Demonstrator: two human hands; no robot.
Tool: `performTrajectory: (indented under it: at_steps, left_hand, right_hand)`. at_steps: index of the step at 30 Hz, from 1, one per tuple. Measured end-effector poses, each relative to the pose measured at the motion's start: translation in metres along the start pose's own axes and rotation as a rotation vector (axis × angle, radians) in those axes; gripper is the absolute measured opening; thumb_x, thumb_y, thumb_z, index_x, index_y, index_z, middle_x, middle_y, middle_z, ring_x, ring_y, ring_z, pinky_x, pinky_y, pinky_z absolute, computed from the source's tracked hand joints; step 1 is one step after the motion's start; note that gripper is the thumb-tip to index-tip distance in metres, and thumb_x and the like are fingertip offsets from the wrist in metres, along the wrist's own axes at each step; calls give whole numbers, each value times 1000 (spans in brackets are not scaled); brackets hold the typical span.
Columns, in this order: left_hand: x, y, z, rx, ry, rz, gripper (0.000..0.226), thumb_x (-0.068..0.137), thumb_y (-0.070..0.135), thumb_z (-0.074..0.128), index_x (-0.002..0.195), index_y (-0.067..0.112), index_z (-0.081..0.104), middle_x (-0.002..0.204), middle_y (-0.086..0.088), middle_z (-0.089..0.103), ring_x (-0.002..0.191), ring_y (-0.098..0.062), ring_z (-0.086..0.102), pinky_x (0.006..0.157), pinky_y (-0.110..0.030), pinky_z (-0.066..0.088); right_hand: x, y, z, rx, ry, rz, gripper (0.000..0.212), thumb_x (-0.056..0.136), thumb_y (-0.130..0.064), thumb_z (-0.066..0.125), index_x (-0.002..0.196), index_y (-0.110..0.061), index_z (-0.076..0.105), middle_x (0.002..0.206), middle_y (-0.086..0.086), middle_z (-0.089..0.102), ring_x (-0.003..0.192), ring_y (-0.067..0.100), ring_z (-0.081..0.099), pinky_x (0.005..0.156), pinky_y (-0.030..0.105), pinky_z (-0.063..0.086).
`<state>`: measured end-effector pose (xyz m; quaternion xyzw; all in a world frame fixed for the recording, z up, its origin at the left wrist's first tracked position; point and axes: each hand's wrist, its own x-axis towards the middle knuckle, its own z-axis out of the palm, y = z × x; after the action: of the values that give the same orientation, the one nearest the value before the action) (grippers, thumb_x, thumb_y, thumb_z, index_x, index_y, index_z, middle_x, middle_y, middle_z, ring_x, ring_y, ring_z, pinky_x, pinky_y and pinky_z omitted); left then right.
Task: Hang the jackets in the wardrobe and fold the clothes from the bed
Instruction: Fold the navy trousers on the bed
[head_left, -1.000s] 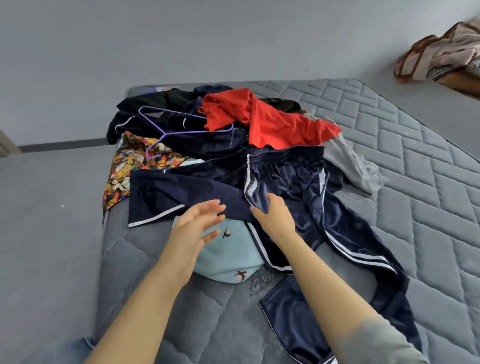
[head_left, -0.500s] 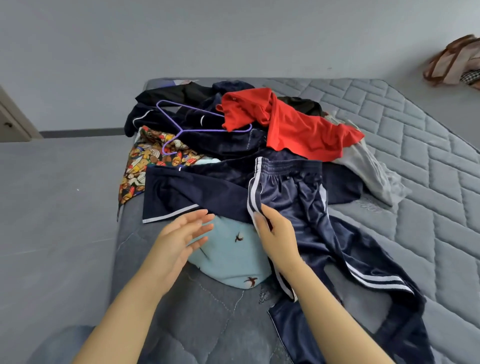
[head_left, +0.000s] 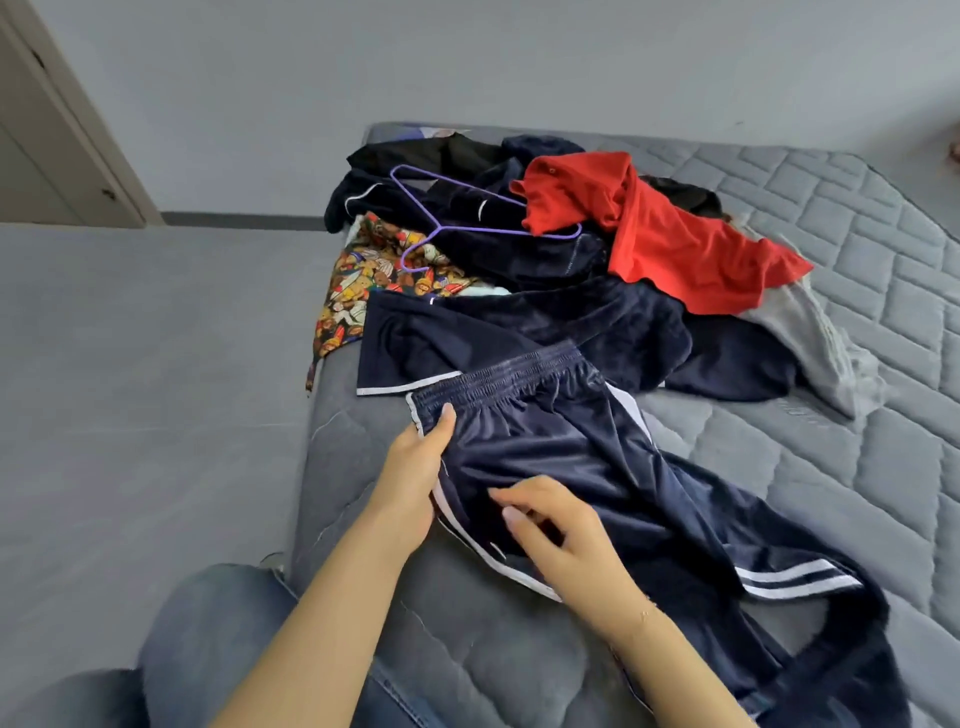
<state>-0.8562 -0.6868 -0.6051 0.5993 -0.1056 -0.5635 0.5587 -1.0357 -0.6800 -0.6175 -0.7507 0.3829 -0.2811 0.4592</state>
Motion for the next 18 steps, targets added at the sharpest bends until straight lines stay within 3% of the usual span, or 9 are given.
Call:
performTrajectory:
  at_steps: [3, 6, 9, 11, 13, 15, 18]
  left_hand:
    - [-7, 23, -23, -18, -31, 77, 47, 78, 54, 68, 117, 29, 67, 119, -1, 70, 111, -26, 66, 101, -47, 47]
    - [-20, 55, -52, -29, -77, 160, 32, 74, 48, 72, 98, 28, 75, 107, -3, 75, 99, -24, 71, 87, -39, 55]
    - [-37, 84, -80, -32, -63, 191, 37, 73, 40, 72, 98, 13, 71, 99, -9, 76, 86, -21, 74, 65, -29, 59]
    - [-52, 103, -100, -38, -73, 223, 29, 74, 37, 71, 89, 13, 75, 94, -9, 76, 81, -19, 74, 60, -25, 57]
    - [-70, 124, -122, -35, -66, 282, 24, 74, 37, 69, 80, 15, 78, 94, -8, 76, 82, -18, 74, 60, -24, 57]
    - [-88, 146, -148, -27, -34, 356, 23, 76, 39, 67, 77, 20, 80, 94, -6, 76, 84, -16, 74, 61, -24, 57]
    - [-113, 175, -194, -17, 44, 434, 24, 77, 42, 65, 79, 23, 80, 94, -4, 77, 86, -15, 74, 63, -23, 57]
  right_hand:
    - [36, -1, -25, -136, 265, -28, 20, 91, -1, 63, 105, -14, 71, 106, -5, 63, 105, 13, 59, 92, 39, 49]
    - [84, -2, -36, -279, 348, 66, 39, 88, -21, 71, 125, -16, 60, 128, 0, 55, 122, 16, 50, 106, 35, 40]
    - [122, -12, -14, -84, 87, 398, 87, 82, -48, 73, 151, -20, 29, 149, -1, 40, 139, 18, 35, 108, 29, 31]
    - [139, -21, 15, 106, -164, 593, 98, 78, -58, 72, 154, -24, 20, 142, -3, 48, 132, 17, 45, 98, 25, 37]
    - [149, -32, 52, 88, -394, 628, 90, 75, -64, 70, 148, -25, 36, 132, -4, 58, 115, 11, 57, 90, 26, 46]
    - [153, -43, 91, -11, -570, 580, 62, 84, -57, 62, 135, -23, 54, 130, -1, 62, 112, 15, 61, 100, 34, 48]
    - [150, -74, 145, 8, -699, 525, 36, 92, -42, 57, 114, -15, 68, 111, 7, 69, 95, 16, 65, 95, 36, 52]
